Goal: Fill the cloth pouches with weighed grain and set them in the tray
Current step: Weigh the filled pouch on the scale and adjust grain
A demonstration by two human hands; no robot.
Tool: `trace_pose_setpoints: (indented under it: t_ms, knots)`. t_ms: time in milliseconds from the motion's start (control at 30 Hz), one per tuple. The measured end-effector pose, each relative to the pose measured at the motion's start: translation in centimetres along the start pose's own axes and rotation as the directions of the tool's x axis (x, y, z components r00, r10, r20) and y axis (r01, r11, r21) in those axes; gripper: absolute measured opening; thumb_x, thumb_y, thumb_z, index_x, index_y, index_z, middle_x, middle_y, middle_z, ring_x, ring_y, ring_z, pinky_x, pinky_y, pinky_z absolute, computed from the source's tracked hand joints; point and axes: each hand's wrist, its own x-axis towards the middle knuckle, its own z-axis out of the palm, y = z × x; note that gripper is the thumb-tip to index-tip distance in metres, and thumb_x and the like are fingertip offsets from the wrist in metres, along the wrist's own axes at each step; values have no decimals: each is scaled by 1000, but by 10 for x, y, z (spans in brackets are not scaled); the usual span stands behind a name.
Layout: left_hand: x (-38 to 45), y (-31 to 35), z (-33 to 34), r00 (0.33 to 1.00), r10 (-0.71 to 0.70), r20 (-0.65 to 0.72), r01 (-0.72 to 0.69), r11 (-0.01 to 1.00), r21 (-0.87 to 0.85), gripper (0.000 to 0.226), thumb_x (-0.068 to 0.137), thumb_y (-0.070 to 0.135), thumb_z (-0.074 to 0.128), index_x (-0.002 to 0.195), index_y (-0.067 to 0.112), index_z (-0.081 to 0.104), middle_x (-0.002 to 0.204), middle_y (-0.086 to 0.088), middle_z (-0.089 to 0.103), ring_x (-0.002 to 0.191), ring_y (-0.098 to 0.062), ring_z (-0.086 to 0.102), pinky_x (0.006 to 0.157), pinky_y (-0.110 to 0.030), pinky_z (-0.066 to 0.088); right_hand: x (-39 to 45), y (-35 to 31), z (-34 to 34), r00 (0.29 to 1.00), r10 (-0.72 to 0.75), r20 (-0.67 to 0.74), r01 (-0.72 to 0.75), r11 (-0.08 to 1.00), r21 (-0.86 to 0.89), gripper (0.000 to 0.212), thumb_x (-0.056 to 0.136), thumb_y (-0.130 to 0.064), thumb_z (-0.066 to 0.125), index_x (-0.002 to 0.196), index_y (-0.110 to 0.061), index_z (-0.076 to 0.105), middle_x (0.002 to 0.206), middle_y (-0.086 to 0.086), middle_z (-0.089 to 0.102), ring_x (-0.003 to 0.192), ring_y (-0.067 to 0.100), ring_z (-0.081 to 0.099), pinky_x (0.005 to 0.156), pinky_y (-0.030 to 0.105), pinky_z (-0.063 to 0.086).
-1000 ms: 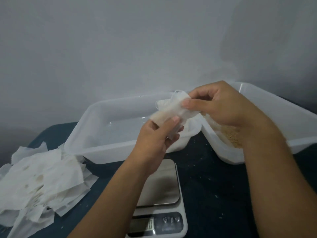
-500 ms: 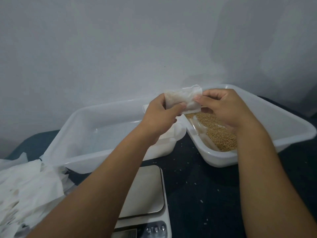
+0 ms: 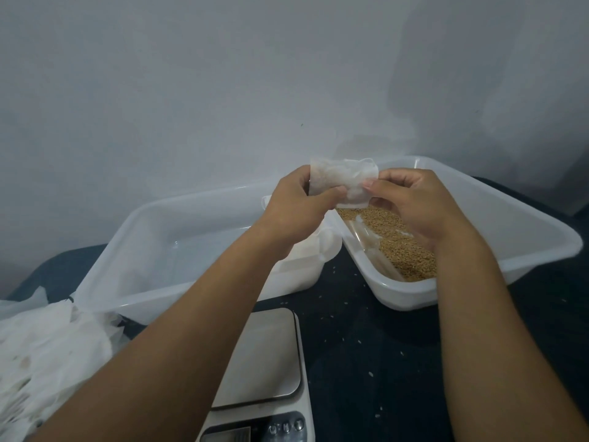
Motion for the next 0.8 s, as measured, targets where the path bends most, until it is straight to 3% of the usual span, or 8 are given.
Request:
trace_pose_setpoints:
  t_ms: [233, 367, 533, 733, 800]
  knots:
    - [1, 1, 0, 1000, -1, 4, 1, 1000, -9, 22, 93, 12, 73, 115, 17, 70, 89, 13, 74, 70, 8, 66, 59, -8, 47, 1, 3, -2, 1000, 8, -30, -10, 999, -47, 8, 93, -20, 75, 91, -16, 83, 101, 10, 79, 110, 36, 70, 105, 51, 54]
    - [0, 2, 1, 1000, -12, 3, 12, 1000, -5, 20, 93, 15, 74, 112, 19, 70, 90, 11, 74, 72, 6, 67, 60, -9, 48, 1, 2, -2, 999, -8, -35, 6, 999, -43, 10, 93, -20, 75, 92, -13, 82, 101, 12, 79, 108, 35, 71, 104, 51, 55]
    - [-2, -3, -1, 999, -47, -13, 48, 999, 3, 18, 93, 20, 75, 110, 22, 70, 101, -2, 75, 80, -7, 66, 64, -16, 54, 1, -1, -3, 999, -53, 3, 53, 992, -117, 9, 93, -28, 75, 92, -25, 83, 98, 0, 81, 101, 17, 75, 102, 46, 56]
    - [-1, 1, -1, 1000, -10, -12, 10, 1000, 5, 21, 91, 15, 76, 109, 23, 71, 93, 11, 76, 75, 6, 69, 61, -9, 49, 2, 0, -3, 999, -49, -10, 47, 984, -169, 8, 90, -33, 77, 89, -29, 84, 95, -2, 80, 99, 18, 75, 102, 49, 56]
    - [-1, 2, 0, 1000, 2, -16, -1, 1000, 17, 21, 91, 15, 76, 109, 23, 72, 93, 11, 76, 75, 7, 68, 61, -10, 49, 2, 1, -3, 999, -34, -17, 31, 984, -177, 9, 90, -33, 77, 89, -28, 84, 95, 8, 79, 97, 26, 74, 101, 53, 56]
